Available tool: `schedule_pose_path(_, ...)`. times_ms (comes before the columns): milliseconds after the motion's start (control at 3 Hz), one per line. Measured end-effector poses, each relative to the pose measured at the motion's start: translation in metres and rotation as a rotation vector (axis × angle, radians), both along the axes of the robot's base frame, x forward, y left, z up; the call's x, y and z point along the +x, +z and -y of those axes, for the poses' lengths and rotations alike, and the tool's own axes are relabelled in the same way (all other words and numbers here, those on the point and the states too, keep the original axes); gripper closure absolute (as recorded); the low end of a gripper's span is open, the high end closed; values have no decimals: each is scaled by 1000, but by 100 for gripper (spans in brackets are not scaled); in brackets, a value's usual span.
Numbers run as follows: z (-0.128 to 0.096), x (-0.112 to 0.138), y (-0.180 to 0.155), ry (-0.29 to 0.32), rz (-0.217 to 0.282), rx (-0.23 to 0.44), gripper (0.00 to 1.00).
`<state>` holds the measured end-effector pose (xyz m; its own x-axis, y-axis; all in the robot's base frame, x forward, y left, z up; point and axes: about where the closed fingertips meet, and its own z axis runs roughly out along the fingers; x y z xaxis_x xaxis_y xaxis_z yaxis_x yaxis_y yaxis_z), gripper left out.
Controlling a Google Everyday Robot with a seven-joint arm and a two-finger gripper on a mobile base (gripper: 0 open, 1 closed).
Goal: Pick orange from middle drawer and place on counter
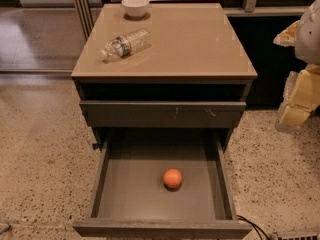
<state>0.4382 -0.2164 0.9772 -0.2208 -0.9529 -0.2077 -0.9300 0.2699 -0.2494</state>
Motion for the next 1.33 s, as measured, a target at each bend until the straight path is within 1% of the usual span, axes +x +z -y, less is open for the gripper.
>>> schedule_pose_path(333,0,0,0,0,0,0,0)
schedule_pose_path(667,-3,2,-20,11,3,35,0)
schedule_pose_path(1000,-15,3,-57,62,-1,85,0)
schedule_pose_path(1333,-28,2,-95,103,-18,105,0)
